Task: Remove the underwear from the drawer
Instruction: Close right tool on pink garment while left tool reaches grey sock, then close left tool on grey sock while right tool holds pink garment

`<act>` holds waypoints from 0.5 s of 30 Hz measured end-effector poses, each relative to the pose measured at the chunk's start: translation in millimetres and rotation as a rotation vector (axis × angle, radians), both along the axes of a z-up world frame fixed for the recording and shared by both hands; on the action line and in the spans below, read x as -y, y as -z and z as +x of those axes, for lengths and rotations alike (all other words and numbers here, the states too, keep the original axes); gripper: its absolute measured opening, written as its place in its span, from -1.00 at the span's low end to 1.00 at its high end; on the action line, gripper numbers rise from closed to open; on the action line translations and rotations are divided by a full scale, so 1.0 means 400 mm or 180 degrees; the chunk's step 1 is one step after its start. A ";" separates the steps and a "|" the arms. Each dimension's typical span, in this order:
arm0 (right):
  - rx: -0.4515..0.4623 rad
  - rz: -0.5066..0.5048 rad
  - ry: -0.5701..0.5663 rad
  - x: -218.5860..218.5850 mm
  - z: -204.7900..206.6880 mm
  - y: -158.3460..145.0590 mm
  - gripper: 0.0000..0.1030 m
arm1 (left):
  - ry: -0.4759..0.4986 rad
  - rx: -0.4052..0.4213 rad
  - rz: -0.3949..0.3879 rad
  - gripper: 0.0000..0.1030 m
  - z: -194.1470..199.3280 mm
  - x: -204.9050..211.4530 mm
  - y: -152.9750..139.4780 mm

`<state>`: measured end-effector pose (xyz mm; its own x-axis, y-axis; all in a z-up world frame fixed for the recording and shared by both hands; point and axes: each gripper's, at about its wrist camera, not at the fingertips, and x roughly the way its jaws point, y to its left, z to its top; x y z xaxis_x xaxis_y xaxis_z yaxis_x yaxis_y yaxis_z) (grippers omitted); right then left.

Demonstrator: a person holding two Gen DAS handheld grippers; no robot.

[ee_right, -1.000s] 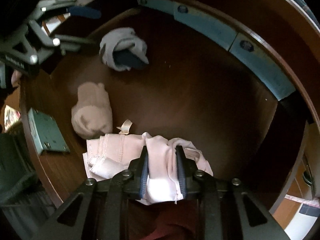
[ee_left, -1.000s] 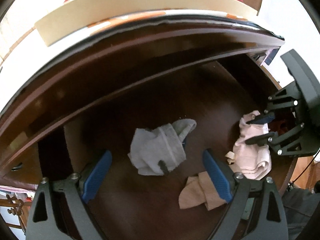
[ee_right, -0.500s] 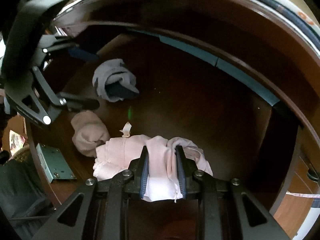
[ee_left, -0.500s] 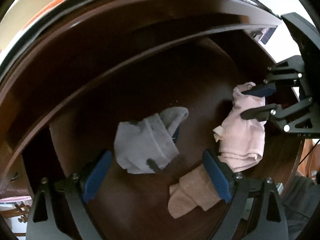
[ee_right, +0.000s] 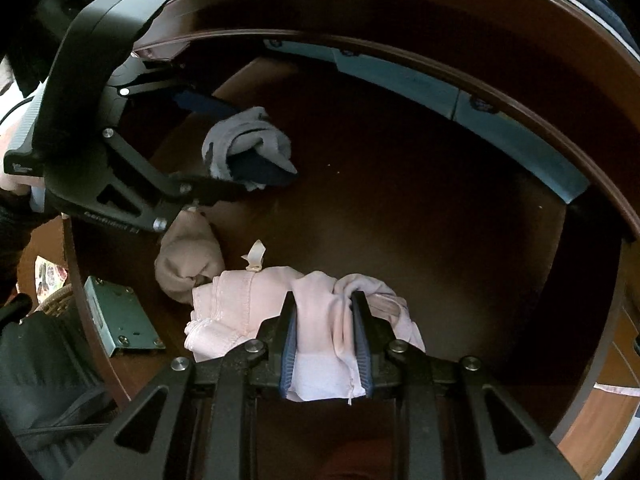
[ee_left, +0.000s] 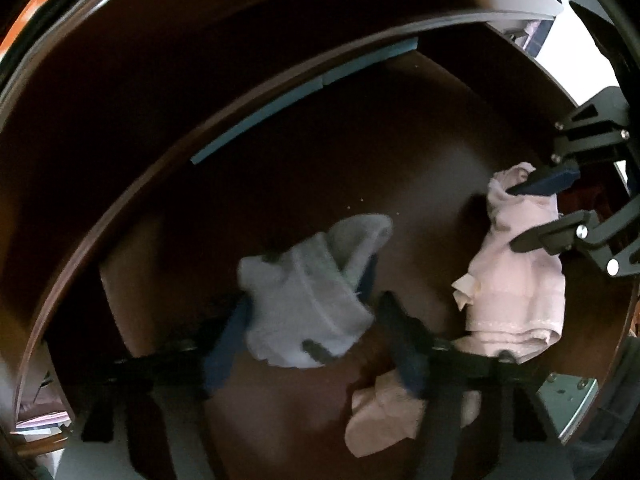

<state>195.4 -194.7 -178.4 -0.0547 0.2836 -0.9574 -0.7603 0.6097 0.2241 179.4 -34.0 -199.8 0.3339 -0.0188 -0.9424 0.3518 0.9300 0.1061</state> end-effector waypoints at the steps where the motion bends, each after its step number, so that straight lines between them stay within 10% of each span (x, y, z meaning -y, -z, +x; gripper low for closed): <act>1: -0.0018 0.0016 -0.0003 0.002 0.003 0.000 -0.46 | 0.0011 -0.0003 -0.0012 0.01 0.001 -0.002 0.000; 7: -0.0040 0.0024 0.0006 0.004 0.041 0.014 -0.46 | 0.0100 0.0037 -0.0077 -0.58 -0.002 0.013 -0.004; 15: -0.0004 0.0128 0.0045 0.024 0.018 -0.007 -0.46 | -0.0015 0.0436 0.0001 -0.61 -0.059 -0.013 -0.049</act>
<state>202.5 -204.2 -175.5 -0.0515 0.3227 -0.9451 -0.7513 0.6110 0.2496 155.9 -28.7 -180.3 0.4595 -0.0166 -0.8880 0.3297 0.9316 0.1532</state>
